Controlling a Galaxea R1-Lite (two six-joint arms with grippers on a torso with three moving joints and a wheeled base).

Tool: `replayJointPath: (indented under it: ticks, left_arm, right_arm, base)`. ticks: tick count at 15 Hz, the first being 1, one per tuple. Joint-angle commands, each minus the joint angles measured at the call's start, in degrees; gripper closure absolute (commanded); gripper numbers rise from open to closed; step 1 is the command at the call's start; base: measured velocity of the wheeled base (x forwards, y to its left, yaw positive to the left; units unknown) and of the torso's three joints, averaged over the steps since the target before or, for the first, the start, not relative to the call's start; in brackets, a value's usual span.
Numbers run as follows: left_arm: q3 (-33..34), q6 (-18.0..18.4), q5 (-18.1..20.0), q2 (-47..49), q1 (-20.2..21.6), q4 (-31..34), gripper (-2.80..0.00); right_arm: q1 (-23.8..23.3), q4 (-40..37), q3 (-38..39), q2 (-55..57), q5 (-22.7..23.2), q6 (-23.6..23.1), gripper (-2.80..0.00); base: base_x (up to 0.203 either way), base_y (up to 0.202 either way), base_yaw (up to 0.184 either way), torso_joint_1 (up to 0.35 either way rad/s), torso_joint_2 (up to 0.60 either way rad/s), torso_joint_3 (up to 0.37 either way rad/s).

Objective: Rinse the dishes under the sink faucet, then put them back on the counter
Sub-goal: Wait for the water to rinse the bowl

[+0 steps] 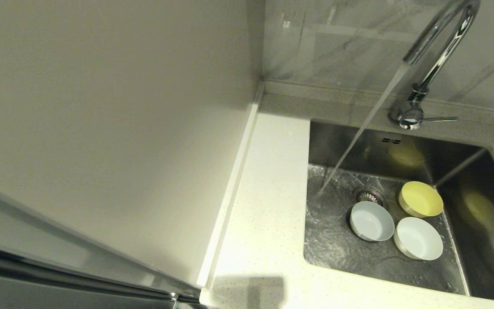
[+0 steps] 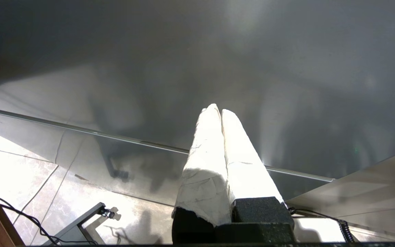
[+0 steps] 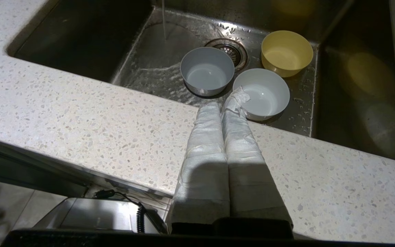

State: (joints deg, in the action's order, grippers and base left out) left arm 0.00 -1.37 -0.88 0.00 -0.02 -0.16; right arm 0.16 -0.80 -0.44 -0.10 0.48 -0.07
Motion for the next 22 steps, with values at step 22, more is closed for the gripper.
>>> replayJointPath:
  ticks: [22]
  left_arm:
    - [0.0, 0.0, 0.0, -0.2, 0.0, 0.0, 0.00]
  right_arm:
    - [0.0, 0.0, 0.0, 0.1, 0.0, 0.0, 0.00]
  base:
    - [0.000, 0.000, 0.000, 0.000, 0.00, 0.000]
